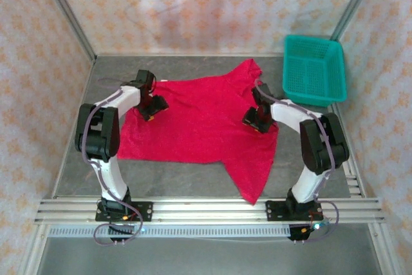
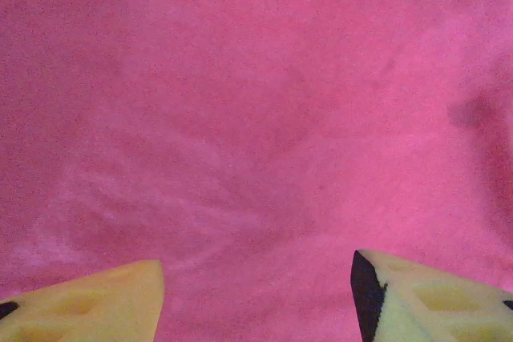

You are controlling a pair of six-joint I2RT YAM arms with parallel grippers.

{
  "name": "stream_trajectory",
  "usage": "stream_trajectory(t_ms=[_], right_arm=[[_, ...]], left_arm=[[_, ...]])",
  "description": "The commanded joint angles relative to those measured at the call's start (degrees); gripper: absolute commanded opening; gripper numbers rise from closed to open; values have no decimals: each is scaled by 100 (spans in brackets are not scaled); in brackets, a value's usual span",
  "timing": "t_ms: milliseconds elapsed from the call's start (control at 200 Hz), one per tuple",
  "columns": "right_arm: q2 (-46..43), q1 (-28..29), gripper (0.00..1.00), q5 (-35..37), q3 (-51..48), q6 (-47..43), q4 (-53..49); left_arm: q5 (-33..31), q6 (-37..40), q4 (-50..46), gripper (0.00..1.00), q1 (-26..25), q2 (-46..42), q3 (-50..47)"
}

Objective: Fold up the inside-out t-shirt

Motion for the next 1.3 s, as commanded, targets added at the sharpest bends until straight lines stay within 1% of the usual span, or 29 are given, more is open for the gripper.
stream_trajectory(t_ms=[0, 190, 260, 365, 435, 535, 605, 656, 711, 791, 921, 991, 1066, 1296], right_arm=[[-92, -60, 54, 538, -118, -305, -160], [-309, -477, 54, 643, -344, -397, -246], [-502, -496, 54, 729, -315, -419, -376], [-866, -429, 54, 449, -279, -316, -401], [-1075, -252, 55, 401, -243, -246, -394], [-1185, -33, 55, 373, -209, -183, -341], [-1138, -1, 55, 280, -224, -124, -308], [-1100, 2, 55, 250, -242, -79, -277], [-1097, 25, 55, 189, -289, -3, -213], [-1094, 79, 55, 74, -395, 156, -52], [-1001, 181, 55, -3, -516, 345, 127], [-869, 180, 54, 1, -521, 347, 116], [-704, 189, 54, 18, -533, 319, 109], [-204, 181, 54, -16, -603, 302, 300]], left_arm=[[-53, 126, -111, 64, 361, -46, -232], [-204, 83, -65, 64, 788, -380, -629], [-264, 53, -108, 64, 849, -542, -718], [-447, -36, -169, 64, 816, -953, -837], [-787, -83, -285, 64, 679, -1328, -880], [-1459, -38, -562, 64, 319, -1843, -811], [-1925, 6, -801, 64, 32, -2100, -715], [-2064, 9, -892, 64, -127, -2216, -684], [-1994, 10, -862, 64, -264, -2294, -712], [-1565, 27, -629, 64, -434, -2229, -782], [-994, 35, -443, 64, -662, -1685, -657], [-817, 26, -390, 64, -710, -1374, -600], [-737, 26, -330, 64, -712, -1127, -600], [-846, 122, -344, 64, -715, -708, -686]])
